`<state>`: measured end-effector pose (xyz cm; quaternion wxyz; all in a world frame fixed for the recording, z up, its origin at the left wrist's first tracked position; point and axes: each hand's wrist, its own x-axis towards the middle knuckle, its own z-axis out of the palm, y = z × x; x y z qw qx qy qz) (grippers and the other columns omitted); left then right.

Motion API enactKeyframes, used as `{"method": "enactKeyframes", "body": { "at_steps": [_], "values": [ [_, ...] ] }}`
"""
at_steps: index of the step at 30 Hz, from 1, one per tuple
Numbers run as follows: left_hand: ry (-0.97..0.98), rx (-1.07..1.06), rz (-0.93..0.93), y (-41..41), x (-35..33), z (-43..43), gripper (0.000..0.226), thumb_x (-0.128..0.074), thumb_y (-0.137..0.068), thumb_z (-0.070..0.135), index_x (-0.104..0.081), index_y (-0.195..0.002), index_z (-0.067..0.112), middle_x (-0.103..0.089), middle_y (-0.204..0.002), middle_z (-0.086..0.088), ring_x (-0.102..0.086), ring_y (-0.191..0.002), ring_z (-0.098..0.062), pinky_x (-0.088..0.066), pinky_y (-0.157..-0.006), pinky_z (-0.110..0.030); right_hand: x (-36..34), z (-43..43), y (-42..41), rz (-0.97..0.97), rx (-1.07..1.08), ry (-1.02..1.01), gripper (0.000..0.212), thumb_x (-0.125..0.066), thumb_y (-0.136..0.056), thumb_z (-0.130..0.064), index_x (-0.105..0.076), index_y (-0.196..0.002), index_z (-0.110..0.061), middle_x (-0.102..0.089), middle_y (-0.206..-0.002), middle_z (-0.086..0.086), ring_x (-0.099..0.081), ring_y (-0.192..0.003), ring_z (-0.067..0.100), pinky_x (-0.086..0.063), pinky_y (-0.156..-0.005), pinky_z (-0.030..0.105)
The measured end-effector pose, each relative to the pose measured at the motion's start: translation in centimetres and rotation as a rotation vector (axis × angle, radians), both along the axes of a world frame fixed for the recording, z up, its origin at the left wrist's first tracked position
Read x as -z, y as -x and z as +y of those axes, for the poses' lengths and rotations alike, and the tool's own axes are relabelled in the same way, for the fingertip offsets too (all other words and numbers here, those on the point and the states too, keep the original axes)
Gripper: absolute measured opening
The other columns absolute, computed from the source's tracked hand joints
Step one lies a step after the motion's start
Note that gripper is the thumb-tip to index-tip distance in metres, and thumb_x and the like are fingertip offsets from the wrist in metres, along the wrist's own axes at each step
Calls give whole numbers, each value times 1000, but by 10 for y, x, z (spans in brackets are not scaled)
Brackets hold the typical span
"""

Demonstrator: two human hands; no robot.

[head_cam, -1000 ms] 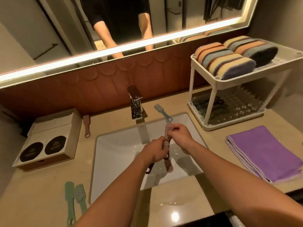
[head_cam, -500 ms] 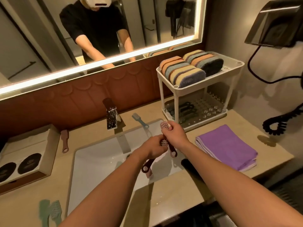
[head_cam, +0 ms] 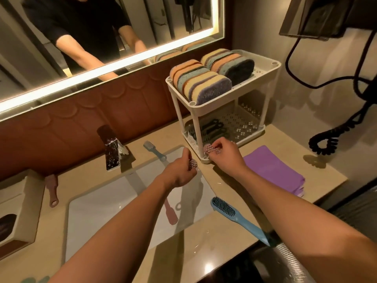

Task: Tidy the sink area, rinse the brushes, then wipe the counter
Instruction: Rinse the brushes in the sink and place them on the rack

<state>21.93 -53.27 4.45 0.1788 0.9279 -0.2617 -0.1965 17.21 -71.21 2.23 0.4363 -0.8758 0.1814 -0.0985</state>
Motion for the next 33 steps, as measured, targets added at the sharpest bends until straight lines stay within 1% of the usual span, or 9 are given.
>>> {"method": "enactKeyframes", "body": {
  "at_steps": [2,5,10,14,21,24,26,29,33],
  "values": [
    [-7,5,-41,-6,2,-3,29,-53,-98,30,-28,-110,23,-61,-98,-10,-57,-81,-26,-50,-75,-43,0,-12,-7,12,-56,130,23,-67,-88,-27,-63,-111,-22,-62,-110,-2,-52,-111,19,-51,-91,37],
    [7,31,-127,-16,8,-10,21,-48,-102,31,-30,-111,25,-58,-104,-5,-53,-87,-25,-46,-85,-43,2,-28,-20,86,-142,336,28,-60,-93,-25,-62,-120,-16,-60,-117,3,-46,-116,24,-44,-95,38],
    [42,22,-265,-38,25,-16,23,-50,-100,35,-42,-120,27,-57,-116,-5,-56,-102,-26,-42,-97,-47,4,-36,-42,209,-227,465,27,-53,-98,-23,-64,-123,-19,-61,-114,8,-50,-114,29,-47,-99,44],
    [51,30,-264,-52,36,-16,29,-52,-100,36,-44,-126,29,-59,-120,-3,-56,-106,-24,-44,-97,-48,9,-37,-54,318,-331,456,17,-53,-98,-22,-66,-108,-19,-64,-103,8,-56,-104,30,-50,-95,44],
    [60,25,-267,-65,38,-26,38,-54,-101,37,-44,-136,30,-51,-119,-3,-56,-100,-24,-49,-89,-42,9,-43,-58,332,-368,356,27,-55,-95,-20,-65,-121,-24,-66,-103,7,-61,-98,27,-53,-85,35],
    [77,10,-260,-66,41,-28,37,-53,-101,38,-44,-135,32,-50,-120,-3,-56,-99,-25,-51,-89,-44,10,-43,-53,269,-325,507,17,-51,-94,-24,-65,-97,-16,-62,-89,7,-61,-94,30,-49,-86,38],
    [84,-5,-250,-65,42,-29,37,-54,-101,38,-44,-136,32,-50,-119,-3,-56,-100,-25,-51,-89,-45,13,-41,-48,240,-301,584,22,-47,-95,-29,-62,-86,-14,-61,-88,8,-59,-94,30,-44,-89,39],
    [93,-15,-236,-64,40,-28,37,-55,-100,39,-47,-136,32,-51,-120,-2,-57,-101,-25,-52,-89,-45,19,-37,-45,235,-327,550,31,-46,-97,-33,-69,-98,-11,-64,-100,10,-57,-98,29,-44,-91,40],
    [99,-1,-221,-64,35,-26,38,-57,-99,37,-51,-137,32,-51,-122,0,-56,-105,-23,-51,-92,-46,18,-32,-45,234,-330,434,32,-48,-96,-34,-70,-102,-11,-63,-102,10,-59,-95,28,-51,-81,38]
  ]
}}
